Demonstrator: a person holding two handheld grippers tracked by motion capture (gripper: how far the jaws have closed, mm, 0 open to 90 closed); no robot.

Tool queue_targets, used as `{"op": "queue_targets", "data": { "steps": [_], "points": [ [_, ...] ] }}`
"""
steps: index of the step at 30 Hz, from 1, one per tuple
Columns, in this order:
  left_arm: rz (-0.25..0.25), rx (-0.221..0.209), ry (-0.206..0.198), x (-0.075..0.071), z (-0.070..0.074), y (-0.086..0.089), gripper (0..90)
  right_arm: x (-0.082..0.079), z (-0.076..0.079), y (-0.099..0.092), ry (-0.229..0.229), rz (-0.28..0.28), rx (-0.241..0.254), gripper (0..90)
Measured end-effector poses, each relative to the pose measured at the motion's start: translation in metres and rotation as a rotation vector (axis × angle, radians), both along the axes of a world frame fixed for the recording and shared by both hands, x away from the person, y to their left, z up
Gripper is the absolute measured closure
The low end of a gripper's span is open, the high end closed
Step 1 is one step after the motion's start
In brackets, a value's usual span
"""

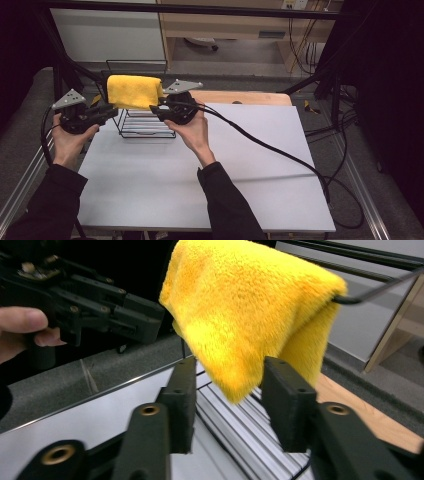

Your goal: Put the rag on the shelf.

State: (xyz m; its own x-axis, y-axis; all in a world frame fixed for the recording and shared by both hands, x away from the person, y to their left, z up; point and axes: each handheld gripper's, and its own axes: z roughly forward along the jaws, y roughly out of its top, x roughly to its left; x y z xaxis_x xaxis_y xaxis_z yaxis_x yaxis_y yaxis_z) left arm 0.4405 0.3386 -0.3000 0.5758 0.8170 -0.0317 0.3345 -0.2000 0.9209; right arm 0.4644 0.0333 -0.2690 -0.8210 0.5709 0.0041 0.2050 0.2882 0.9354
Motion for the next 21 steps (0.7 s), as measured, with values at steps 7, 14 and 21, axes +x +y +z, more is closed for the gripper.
{"op": "queue_targets", "data": {
  "steps": [7,14,21],
  "points": [
    [-0.022,0.029,0.033,-0.015,-0.021,-0.008,49.3,-0.018,-0.007,-0.036,0.025,-0.032,-0.012,35.0],
    [-0.038,0.038,0.057,-0.026,-0.043,-0.018,33.6,-0.028,-0.024,-0.079,0.06,-0.087,-0.03,17.2],
    [-0.054,0.026,0.084,-0.037,-0.066,-0.028,19.6,-0.038,-0.043,-0.125,0.091,-0.136,-0.031,9.4]
  ]
}}
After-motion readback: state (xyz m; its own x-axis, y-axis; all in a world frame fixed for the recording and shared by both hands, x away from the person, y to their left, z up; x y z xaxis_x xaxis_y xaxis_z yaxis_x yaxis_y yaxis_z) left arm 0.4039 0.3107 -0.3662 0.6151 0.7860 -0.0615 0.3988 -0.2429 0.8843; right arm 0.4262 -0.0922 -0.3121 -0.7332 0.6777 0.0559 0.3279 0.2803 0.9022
